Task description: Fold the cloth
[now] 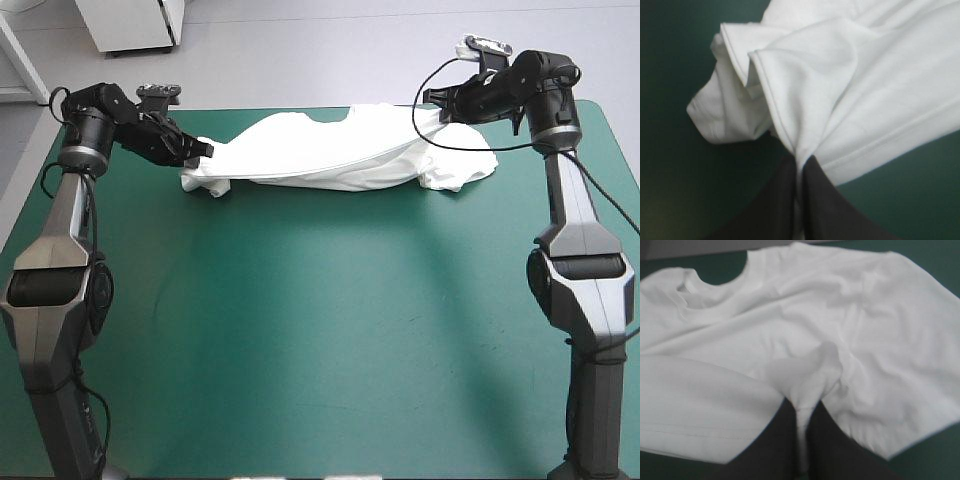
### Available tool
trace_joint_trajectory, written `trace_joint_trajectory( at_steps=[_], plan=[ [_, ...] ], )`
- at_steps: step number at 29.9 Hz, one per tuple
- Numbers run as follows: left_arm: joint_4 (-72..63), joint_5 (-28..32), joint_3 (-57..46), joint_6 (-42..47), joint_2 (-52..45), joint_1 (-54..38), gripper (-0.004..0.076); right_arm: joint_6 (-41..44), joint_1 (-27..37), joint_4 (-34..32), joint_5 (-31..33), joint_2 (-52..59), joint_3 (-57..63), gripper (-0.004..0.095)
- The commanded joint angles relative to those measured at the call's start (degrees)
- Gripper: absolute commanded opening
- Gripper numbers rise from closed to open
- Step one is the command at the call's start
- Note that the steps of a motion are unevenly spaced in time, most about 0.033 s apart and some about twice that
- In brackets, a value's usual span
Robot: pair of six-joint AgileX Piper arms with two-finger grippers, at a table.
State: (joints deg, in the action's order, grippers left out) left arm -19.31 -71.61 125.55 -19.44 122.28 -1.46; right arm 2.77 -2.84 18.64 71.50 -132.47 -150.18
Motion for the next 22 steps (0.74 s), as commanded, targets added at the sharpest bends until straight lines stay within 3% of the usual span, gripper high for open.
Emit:
trace_joint_trajectory(
  at_steps=[1, 5, 16, 22],
  plan=[
    [-1.41, -2.17, -4.38, 1.41, -8.69, -0.15, -0.0009, -1.14, -0.73, -5.68, -1.57, 12.76, 12.77, -0.0016],
    [-0.98, -2.17, -13.85, 1.68, -16.19, 0.07, -0.0009, -3.48, -2.02, -9.97, -1.69, 24.85, 33.76, -0.0017],
    [4.37, -2.17, -56.99, 4.64, -42.76, 3.48, -0.0009, -6.09, -2.84, -10.96, -1.69, 51.08, 81.28, -0.0017],
    [6.24, -2.17, -73.88, 9.28, -52.13, 8.52, -0.0009, -4.28, -2.84, -11.07, -1.69, 63.49, 100.58, -0.0017]
  ],
)
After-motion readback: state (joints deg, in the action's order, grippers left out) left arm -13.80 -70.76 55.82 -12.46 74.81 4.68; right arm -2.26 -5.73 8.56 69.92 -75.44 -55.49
